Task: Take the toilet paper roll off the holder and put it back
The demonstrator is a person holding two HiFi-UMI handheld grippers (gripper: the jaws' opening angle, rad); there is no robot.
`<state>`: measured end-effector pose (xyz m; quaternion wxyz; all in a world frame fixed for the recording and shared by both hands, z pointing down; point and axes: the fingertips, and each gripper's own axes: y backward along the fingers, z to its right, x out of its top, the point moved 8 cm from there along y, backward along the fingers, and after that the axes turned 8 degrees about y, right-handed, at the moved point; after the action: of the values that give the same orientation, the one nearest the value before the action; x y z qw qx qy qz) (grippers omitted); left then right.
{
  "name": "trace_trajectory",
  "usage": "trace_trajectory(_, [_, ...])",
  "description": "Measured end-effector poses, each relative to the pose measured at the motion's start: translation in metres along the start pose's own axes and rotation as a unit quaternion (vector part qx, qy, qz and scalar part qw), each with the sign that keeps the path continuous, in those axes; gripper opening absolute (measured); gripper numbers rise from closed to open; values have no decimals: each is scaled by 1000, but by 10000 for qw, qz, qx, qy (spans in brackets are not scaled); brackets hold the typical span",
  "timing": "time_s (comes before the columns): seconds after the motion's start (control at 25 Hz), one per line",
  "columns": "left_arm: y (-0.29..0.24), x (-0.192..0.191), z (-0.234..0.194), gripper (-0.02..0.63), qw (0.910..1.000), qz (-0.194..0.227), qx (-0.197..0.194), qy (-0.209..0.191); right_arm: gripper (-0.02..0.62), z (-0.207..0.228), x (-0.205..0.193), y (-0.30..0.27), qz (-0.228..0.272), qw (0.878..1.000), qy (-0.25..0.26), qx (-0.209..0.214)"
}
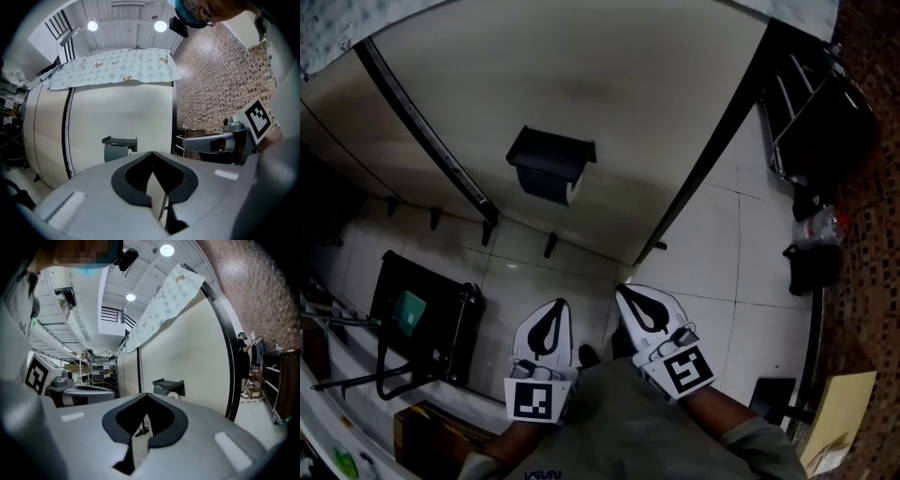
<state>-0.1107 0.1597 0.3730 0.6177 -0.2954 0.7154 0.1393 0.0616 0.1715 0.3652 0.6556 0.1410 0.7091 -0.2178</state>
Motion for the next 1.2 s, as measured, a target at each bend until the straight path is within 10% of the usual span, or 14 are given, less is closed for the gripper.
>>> trace_trajectory(1.2, [59,-70,211,6,9957,243,897,-12,0,40,-43,196,199,9974,69,683])
